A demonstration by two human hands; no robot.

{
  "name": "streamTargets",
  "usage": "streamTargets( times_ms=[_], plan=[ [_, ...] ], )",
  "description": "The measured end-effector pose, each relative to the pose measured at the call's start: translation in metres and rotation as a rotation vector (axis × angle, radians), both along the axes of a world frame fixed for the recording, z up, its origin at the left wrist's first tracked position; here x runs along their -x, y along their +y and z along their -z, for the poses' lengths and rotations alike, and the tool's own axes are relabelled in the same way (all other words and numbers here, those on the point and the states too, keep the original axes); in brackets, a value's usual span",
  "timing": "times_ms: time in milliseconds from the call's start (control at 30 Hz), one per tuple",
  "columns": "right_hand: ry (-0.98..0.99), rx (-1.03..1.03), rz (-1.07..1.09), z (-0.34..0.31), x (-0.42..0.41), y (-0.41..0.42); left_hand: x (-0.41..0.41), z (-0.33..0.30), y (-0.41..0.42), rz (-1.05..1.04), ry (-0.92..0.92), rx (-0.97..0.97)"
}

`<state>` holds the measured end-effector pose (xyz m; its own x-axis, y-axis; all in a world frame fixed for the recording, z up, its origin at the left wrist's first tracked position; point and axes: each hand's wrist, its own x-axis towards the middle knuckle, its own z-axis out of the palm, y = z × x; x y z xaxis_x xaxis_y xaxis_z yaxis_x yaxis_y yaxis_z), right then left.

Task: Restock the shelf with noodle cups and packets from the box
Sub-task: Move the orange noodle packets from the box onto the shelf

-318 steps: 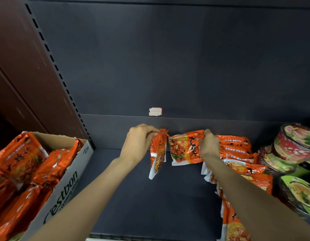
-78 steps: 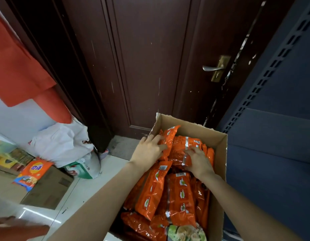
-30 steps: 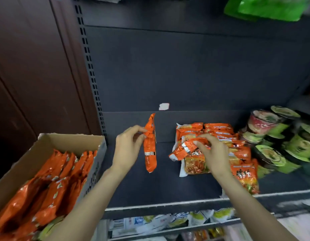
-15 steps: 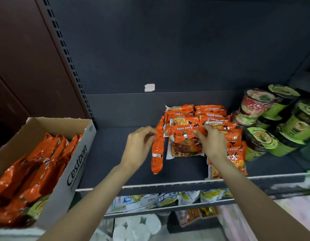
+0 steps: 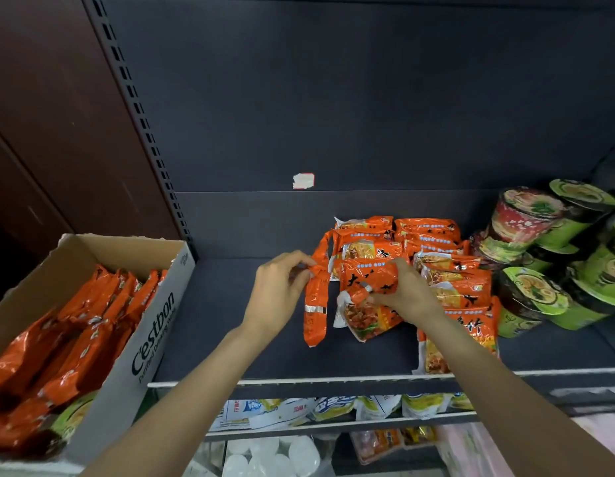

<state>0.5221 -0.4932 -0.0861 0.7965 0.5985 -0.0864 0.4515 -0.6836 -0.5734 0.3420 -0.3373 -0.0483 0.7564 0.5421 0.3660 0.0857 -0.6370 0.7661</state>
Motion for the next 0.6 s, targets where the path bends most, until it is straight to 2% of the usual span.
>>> streamTargets(
  times_ms=[100,233,333,400,533,600],
  plan=[
    [-0.083,0.013,-0.001,0.006,0.000,0.003,0.000,0.003,0.004,0.002,0.004,0.009],
    [-0.249,0.192,0.038,0.011,-0.001,0.013,0.000,0.002,0.010,0.029,-0.047,0.052],
    [-0.215,0.239,0.036,0.014,-0.001,0.016,0.000,-0.003,0.013,0.049,-0.059,0.059],
    [-0.185,0.130,0.003,0.012,0.002,0.015,0.000,-0.006,0.014,0.072,-0.059,0.067],
    [-0.228,-0.227,-0.151,-0.014,0.014,0.017,-0.004,-0.012,0.016,0.147,-0.046,0.132],
    [-0.237,-0.293,-0.250,-0.035,0.021,0.017,-0.008,-0.016,0.014,0.208,-0.021,0.141]
  ],
)
